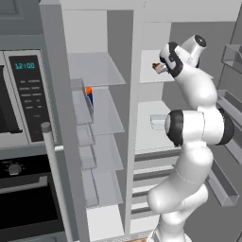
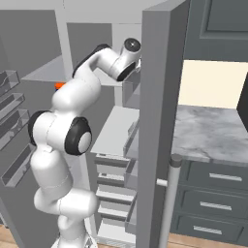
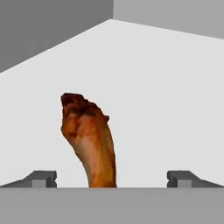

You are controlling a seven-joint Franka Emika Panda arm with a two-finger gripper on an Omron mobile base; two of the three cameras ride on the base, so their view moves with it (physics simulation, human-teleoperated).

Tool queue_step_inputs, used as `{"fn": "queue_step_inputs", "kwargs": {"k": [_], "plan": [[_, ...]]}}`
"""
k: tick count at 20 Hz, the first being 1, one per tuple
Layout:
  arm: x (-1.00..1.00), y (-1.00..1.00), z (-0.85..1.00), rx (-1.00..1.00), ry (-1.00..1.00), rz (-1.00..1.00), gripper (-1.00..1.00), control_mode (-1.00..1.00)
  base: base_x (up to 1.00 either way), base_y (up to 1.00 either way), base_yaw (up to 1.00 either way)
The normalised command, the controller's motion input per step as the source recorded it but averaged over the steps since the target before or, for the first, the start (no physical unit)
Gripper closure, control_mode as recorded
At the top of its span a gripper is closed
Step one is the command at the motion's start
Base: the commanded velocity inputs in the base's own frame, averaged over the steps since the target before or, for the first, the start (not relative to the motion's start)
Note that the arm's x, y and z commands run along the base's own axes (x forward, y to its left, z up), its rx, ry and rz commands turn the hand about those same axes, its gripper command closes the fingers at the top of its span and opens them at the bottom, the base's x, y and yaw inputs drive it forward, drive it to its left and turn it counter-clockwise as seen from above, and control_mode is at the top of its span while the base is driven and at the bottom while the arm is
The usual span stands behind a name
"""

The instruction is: There's a chicken drumstick in the fridge that needs to be moved to the freezer for freezing. Pick up the chicken drumstick from the fridge, place it on any shelf in the freezer, and close the fridge and freezer doors when done.

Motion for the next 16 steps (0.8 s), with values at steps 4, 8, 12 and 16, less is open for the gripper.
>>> {"fn": "queue_step_inputs", "kwargs": {"k": [4, 8, 12, 16], "plan": [[0.16, 0.04, -0.59, -0.02, 0.0, 0.07, 1.0, -1.0, 0.0, 0.0, 0.0], [0.0, 0.14, -0.82, -0.04, 0.0, 0.06, 1.0, -1.0, 0.0, 0.0, 0.0], [0.0, 0.13, -0.52, -0.02, -0.01, 0.0, 1.0, -1.0, 0.0, 0.0, 0.0], [-0.28, -0.1, -0.03, 0.0, 0.0, -0.04, 1.0, -1.0, 0.0, 0.0, 0.0]]}}
